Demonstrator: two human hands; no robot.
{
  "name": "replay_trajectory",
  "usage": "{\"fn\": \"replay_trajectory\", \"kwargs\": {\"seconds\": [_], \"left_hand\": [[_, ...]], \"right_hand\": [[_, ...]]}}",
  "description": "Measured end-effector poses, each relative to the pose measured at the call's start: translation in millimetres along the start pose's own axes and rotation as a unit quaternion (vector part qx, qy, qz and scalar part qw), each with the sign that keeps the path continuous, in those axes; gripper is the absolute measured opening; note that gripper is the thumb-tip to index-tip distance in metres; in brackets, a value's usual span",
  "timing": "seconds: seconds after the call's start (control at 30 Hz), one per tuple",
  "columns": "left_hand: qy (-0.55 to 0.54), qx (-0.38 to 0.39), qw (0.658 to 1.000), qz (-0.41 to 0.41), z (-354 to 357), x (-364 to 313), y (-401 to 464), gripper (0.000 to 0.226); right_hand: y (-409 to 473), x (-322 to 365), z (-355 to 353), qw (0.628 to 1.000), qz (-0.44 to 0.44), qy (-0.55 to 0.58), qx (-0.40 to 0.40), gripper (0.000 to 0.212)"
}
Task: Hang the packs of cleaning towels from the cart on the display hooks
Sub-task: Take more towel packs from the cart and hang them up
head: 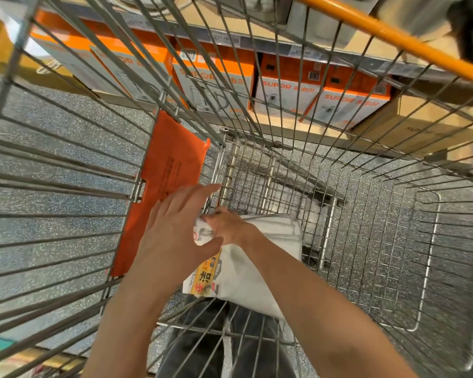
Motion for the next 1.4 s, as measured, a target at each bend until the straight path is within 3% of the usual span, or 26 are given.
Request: {"fn": "replay_trajectory", "kwargs": {"seconds": [0.13, 0.23, 0.3, 0.4, 0.5, 0.63, 0.9, 1.03, 1.27, 1.4], "left_hand": [[-0.001, -0.004, 1.0, 0.004, 0, -2, 1, 0.082], [0.006, 0.008, 1.0, -0.001, 0, -3, 1, 0.083], [0.004, 0.013, 1.0, -0.006, 0, -3, 0, 0.082], [0.006, 0.017, 1.0, -0.006, -1, -2, 1, 0.082], [0.005, 0.021, 1.0, -0.007, -1, -2, 0, 0.081], [0.005, 0.021, 1.0, -0.008, -1, -2, -1, 0.081], [-0.002, 0.016, 1.0, -0.006, -3, -4, -1, 0.081], [-0.003, 0.02, 1.0, -0.008, -2, -4, 0, 0.081], [-0.013, 0.014, 1.0, 0.005, 0, -2, -1, 0.079], [0.001, 0.027, 1.0, 0.003, 1, -1, -1, 0.081]], "right_hand": [[9, 1, 2, 1.0, 0.014, 0.025, 0.001, 0.074], [9, 1, 6, 0.994, 0.027, 0.101, -0.036, 0.056], [8, 4, 6, 0.996, -0.005, 0.062, -0.06, 0.049], [4, 6, 7, 0.994, -0.054, -0.054, -0.084, 0.052], [-4, 3, 10, 0.989, -0.066, -0.051, -0.126, 0.055], [-11, 0, 11, 0.99, -0.069, -0.059, -0.111, 0.063], [-31, -4, 3, 0.993, -0.043, 0.03, -0.109, 0.077], [-41, -7, 0, 0.995, -0.046, -0.026, -0.088, 0.074], [-60, -12, -3, 0.997, -0.057, -0.027, -0.047, 0.088], [-64, -27, -7, 0.995, 0.01, 0.089, -0.052, 0.079]]}}
Point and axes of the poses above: each hand's wrist, its own y-axis towards the middle knuckle, its own z-axis out of the palm, x = y × z, the point moved 2 cm from there along y, towards the middle knuckle, and after that the axes turned 10 degrees about -y, right-handed, at the moved point
